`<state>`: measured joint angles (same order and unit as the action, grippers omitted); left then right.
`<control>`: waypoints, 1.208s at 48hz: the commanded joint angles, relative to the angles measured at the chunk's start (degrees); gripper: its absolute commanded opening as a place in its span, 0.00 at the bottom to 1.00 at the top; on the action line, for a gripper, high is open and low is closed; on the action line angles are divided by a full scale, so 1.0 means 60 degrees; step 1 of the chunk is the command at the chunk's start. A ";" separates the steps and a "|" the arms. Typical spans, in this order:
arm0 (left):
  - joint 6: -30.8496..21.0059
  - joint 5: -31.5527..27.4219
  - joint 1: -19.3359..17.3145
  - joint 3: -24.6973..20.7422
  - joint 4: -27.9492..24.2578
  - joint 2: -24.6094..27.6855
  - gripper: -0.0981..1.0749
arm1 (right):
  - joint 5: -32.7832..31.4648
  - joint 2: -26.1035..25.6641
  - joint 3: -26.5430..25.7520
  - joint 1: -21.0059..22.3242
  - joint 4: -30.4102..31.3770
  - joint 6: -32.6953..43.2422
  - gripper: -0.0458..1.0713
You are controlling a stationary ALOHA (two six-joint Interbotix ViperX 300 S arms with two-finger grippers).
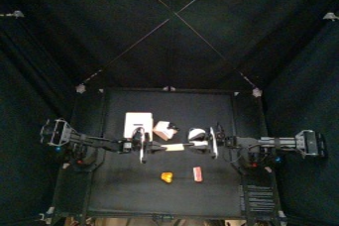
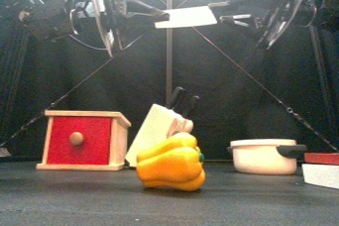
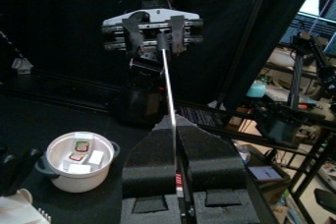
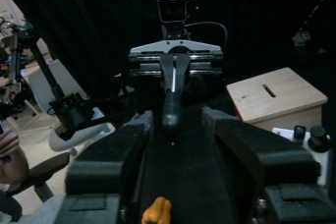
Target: Grab cleaver with other hand
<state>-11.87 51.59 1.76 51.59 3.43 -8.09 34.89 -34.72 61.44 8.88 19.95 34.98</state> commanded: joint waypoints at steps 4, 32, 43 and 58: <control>0.0015 0.0117 -0.0146 -0.0015 -0.0029 -0.0117 0.20 | 0.0044 -0.0059 -0.0146 -0.0015 0.0015 0.0015 0.85; 0.0029 -0.0718 -0.0498 0.0483 -0.1729 -0.0527 0.20 | -0.0615 0.0146 -0.0176 -0.0161 0.0029 0.0176 0.86; 0.0146 -0.1465 -0.0776 0.1011 -0.3018 -0.1069 0.20 | -0.1436 0.0308 -0.0454 -0.0688 -0.0176 0.0176 0.86; 0.1084 -0.1934 -0.0718 0.1099 -0.3647 -0.0938 0.20 | -0.3003 0.1084 -0.1011 -0.1128 -0.0513 0.0220 0.86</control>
